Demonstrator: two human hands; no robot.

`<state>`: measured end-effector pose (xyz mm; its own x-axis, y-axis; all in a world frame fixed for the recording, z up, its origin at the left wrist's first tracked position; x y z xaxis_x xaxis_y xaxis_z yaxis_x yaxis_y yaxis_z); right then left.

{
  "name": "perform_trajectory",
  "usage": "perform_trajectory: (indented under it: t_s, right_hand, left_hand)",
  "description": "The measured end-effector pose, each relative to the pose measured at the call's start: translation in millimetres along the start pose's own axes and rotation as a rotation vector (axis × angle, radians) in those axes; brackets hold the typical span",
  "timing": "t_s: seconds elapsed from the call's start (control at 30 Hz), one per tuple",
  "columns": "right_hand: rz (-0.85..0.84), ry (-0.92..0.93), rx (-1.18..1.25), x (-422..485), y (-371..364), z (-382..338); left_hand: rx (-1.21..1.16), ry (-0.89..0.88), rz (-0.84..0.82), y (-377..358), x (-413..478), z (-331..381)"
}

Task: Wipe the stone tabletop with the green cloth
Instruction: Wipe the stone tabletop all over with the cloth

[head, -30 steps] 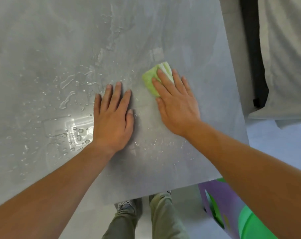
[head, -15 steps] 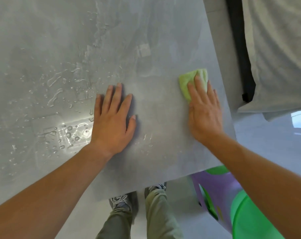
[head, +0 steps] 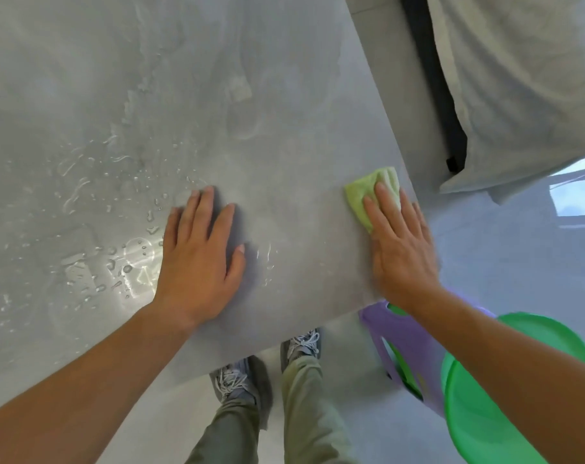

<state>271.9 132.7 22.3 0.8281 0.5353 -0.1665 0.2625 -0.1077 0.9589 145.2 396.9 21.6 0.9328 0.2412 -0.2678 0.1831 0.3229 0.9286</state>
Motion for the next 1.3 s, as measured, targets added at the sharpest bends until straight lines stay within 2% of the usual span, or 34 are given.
perform_trajectory:
  t_s: [0.1, 0.2, 0.3, 0.37, 0.43, 0.5, 0.57, 0.67, 0.83, 1.0, 1.07, 1.23, 1.27, 1.3]
  right_hand:
    - [-0.043, 0.041, 0.021, 0, 3, 12]
    - [-0.003, -0.093, 0.039, 20, 7, 15]
    - [0.045, -0.235, 0.074, -1, -1, -7]
    - [0.018, -0.154, 0.052, -36, -16, -46]
    - [-0.083, 0.056, 0.027, -60, -31, -90]
    - [-0.112, 0.239, 0.031, -43, -36, -113]
    - [-0.059, 0.229, 0.047, 1, -34, -119]
    - [-0.007, 0.082, 0.079, 24, -35, -133]
    - [-0.111, 0.342, 0.040, -41, -49, -152]
    - [-0.018, 0.201, 0.059, -13, -44, -165]
    - [-0.016, 0.271, 0.029, -29, -52, -174]
    - [-0.120, 0.649, -0.080, -68, -49, -142]
    - [-0.099, 0.640, -0.089, -61, -44, -125]
    - [-0.064, 0.553, -0.075, -50, -37, -103]
  left_hand:
    - [0.005, -0.001, -0.035, -7, -9, 2]
    - [0.016, -0.002, -0.033, -9, -9, 1]
    - [-0.010, -0.014, -0.032, -7, -10, -2]
    - [-0.019, 0.019, -0.021, -4, -16, -7]
    - [-0.015, 0.074, -0.008, -2, -24, -15]
    - [-0.009, 0.073, -0.008, -2, -30, -20]
    - [-0.020, 0.040, -0.006, -3, -33, -25]
    - [-0.082, 0.017, 0.005, -1, -35, -36]
    - [-0.166, 0.003, -0.006, 3, -34, -41]
    - [-0.221, 0.027, 0.020, 5, -34, -34]
    - [-0.266, 0.036, 0.029, 5, -35, -35]
    - [-0.217, -0.047, 0.037, -3, -47, -24]
    - [-0.199, -0.063, 0.033, -7, -49, -19]
    - [-0.183, -0.063, 0.030, -11, -52, -14]
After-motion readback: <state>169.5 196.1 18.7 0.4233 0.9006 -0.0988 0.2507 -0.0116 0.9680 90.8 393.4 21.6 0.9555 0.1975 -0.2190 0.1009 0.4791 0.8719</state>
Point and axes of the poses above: each hand's wrist, its own x-axis towards the middle knuckle, its own y-axis out of the back of the hand, z = x × y, the point moved 6 cm from there along x, towards the middle knuckle, and after that the axes turned 2 degrees about y, right-handed, at the moved point
